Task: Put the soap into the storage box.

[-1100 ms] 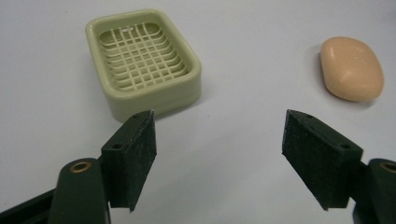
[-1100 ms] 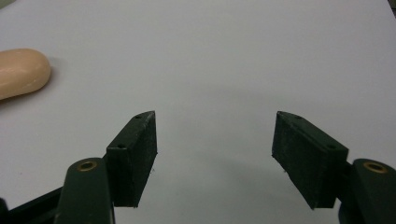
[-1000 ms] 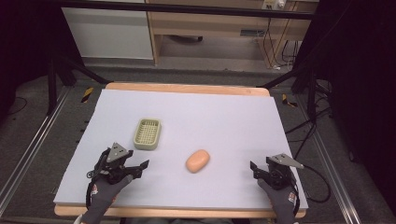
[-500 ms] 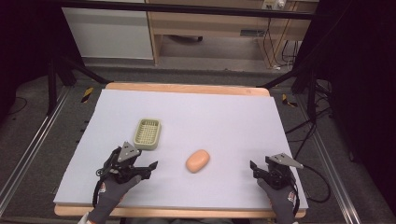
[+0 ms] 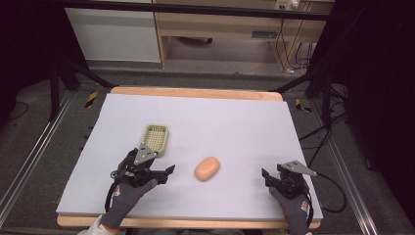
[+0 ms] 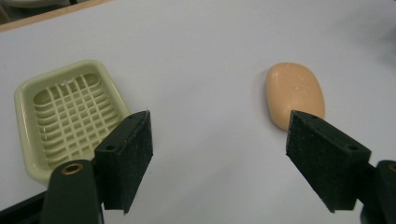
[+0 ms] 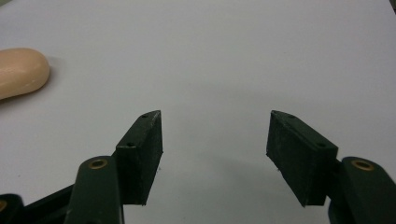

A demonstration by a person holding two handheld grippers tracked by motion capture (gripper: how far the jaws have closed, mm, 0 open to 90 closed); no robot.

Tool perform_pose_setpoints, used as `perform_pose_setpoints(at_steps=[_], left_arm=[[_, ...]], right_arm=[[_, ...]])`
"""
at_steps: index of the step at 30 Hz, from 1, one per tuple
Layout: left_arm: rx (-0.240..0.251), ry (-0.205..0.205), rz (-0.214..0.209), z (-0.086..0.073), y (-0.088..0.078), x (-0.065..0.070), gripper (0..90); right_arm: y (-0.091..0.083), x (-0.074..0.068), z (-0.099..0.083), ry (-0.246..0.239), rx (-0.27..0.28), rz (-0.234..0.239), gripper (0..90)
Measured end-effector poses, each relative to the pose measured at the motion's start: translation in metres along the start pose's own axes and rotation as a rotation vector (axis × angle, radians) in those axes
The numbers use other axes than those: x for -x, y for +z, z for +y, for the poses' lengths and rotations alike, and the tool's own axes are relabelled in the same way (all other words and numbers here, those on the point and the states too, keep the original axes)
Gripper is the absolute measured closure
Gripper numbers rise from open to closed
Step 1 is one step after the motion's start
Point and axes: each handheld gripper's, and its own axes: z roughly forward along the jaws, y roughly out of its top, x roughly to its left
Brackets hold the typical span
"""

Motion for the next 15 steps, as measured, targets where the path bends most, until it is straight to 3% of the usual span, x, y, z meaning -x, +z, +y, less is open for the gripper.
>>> perform_pose_setpoints(at_steps=[5, 15], left_arm=[[0.014, 0.002, -0.005, 0.013, 0.002, 0.003, 21.9], [-0.005, 0.018, -0.024, 0.021, 0.014, 0.012, 21.5]], right_arm=[[0.0, 0.0, 0.0, 0.001, 0.001, -0.001, 35.9], [0.0, -0.001, 0.0, -0.004, 0.0, -0.003, 35.8]])
